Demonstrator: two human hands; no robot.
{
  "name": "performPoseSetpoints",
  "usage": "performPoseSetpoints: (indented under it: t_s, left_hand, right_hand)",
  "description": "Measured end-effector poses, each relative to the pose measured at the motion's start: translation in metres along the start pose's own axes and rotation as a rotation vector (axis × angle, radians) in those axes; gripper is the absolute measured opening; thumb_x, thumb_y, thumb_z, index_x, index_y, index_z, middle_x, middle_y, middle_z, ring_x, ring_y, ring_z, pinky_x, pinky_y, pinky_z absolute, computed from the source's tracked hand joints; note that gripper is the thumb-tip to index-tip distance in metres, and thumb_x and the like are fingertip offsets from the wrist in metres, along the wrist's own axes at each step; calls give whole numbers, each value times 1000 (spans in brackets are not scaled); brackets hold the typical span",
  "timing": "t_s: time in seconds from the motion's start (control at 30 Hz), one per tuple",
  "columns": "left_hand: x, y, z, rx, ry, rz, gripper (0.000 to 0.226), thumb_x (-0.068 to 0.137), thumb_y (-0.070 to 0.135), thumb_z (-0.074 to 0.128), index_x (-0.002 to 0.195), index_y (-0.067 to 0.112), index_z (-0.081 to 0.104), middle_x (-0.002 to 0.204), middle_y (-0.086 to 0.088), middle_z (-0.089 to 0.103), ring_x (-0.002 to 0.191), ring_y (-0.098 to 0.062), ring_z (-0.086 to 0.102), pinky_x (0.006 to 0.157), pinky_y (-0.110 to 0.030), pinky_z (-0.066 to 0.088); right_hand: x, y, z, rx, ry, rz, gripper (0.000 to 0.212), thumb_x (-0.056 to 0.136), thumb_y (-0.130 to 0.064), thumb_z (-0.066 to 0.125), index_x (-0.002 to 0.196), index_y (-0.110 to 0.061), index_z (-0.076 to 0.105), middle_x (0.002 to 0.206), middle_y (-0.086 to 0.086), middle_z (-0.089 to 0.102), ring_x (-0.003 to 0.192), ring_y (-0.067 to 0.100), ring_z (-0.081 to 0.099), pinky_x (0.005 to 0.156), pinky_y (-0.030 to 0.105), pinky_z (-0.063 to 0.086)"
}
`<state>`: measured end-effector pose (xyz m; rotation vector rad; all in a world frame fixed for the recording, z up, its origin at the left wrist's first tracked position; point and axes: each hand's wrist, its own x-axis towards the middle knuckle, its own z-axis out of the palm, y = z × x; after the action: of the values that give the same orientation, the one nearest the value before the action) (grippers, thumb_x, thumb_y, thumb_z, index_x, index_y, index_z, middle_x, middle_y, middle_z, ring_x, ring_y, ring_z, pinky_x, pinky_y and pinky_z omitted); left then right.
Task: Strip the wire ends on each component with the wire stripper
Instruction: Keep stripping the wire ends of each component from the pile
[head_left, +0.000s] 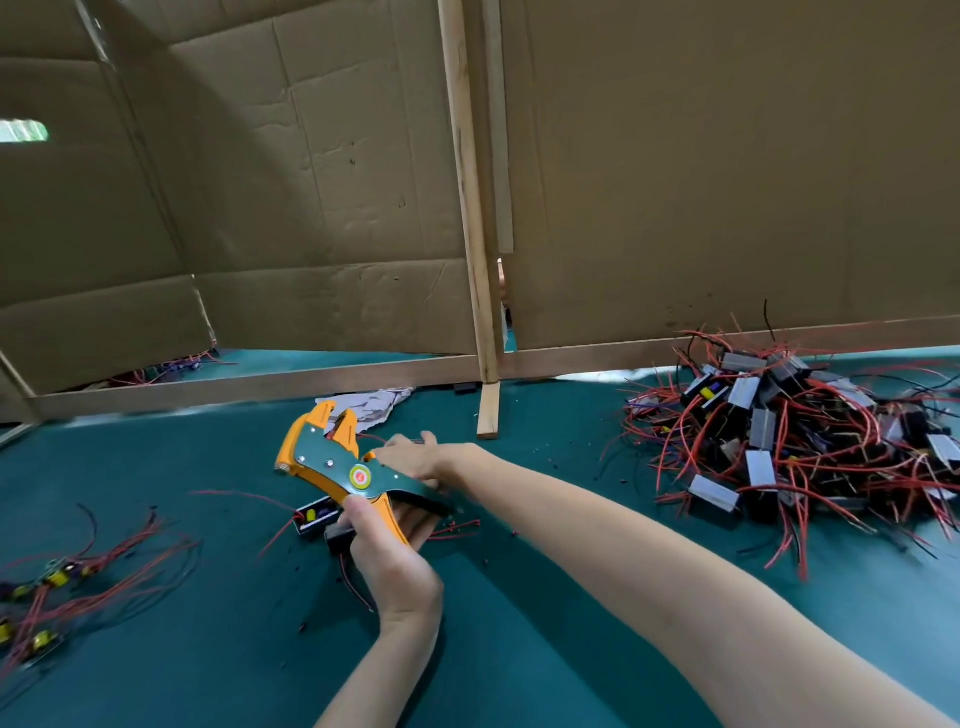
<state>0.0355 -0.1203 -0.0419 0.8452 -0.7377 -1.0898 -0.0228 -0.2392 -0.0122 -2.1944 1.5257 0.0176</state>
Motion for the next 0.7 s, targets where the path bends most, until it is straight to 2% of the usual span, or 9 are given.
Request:
performPoseSetpoints:
  t_s: [0.1, 0.17, 0.2, 0.23, 0.27, 0.37, 0.47, 0.6, 0.7]
  left_hand:
    - [-6, 2, 0, 25, -83, 39, 53, 95, 54, 26, 109, 17, 61, 113, -19, 66, 101, -28, 65, 85, -41, 55]
    - [-7, 1, -1, 43, -98, 46, 58, 89, 57, 28, 107, 15, 63, 106, -21, 68, 95, -30, 67, 78, -38, 56]
    - [-7, 0, -2, 49, -97, 52, 59, 88, 58, 28, 103, 14, 65, 99, -20, 70, 89, -29, 68, 71, -33, 57]
    - [-6, -1, -2, 47, -97, 57, 58, 91, 57, 28, 99, 14, 66, 93, -17, 72, 85, -28, 69, 68, -30, 58]
    - [-6, -1, -2, 45, -103, 54, 58, 96, 54, 26, 97, 13, 66, 89, -14, 73, 84, -28, 70, 67, -29, 58]
    - [-5, -3, -2, 75, -108, 33, 61, 103, 47, 19, 99, 8, 66, 93, -14, 73, 90, -30, 69, 75, -33, 58]
    - [-4, -3, -2, 92, -94, 10, 66, 102, 52, 20, 116, 2, 60, 106, -20, 69, 97, -31, 68, 81, -36, 57]
    - [-5, -2, -3, 84, -86, -20, 72, 98, 58, 22, 117, 0, 60, 108, -22, 69, 98, -31, 68, 83, -39, 56]
    - [-3, -1, -3, 97, -57, -45, 68, 100, 54, 21, 120, 2, 59, 110, -22, 68, 99, -30, 68, 83, -40, 55]
  right_hand:
    - [-16, -4, -7, 45, 9, 24, 20, 103, -24, 36, 110, -8, 48, 126, 23, 44, 125, 35, 37, 109, 51, 26]
    - [-25, -2, -14, 74, 65, -4, 21, 99, -11, 39, 80, -10, 48, 89, 18, 47, 77, 29, 51, 68, 28, 50]
    - [-30, 0, -17, 74, 86, -33, 29, 94, -2, 41, 67, -13, 44, 76, 14, 46, 61, 21, 45, 48, 18, 44]
    - [-35, 4, -19, 64, 86, -53, 33, 88, 4, 42, 60, -14, 43, 70, 14, 50, 54, 17, 43, 42, 13, 39]
    - [-39, 10, -20, 63, 73, -44, 31, 84, 4, 43, 59, -12, 49, 69, 13, 56, 52, 13, 46, 48, 10, 39]
    - [-52, 36, -24, 90, 101, -28, 24, 91, -19, 59, 68, -20, 65, 71, -4, 63, 65, 3, 53, 79, 26, 42]
    - [-71, 55, -31, 122, 75, 5, 21, 87, -39, 70, 80, -19, 72, 79, -5, 62, 78, 10, 51, 72, 26, 39]
    - [-89, 67, -41, 213, 63, 58, 31, 85, -36, 73, 109, -16, 72, 101, -6, 66, 97, 10, 56, 84, 25, 42]
    - [-101, 75, -47, 365, 132, 89, 59, 90, -11, 64, 143, -23, 41, 136, 9, 50, 111, 22, 54, 89, 31, 45]
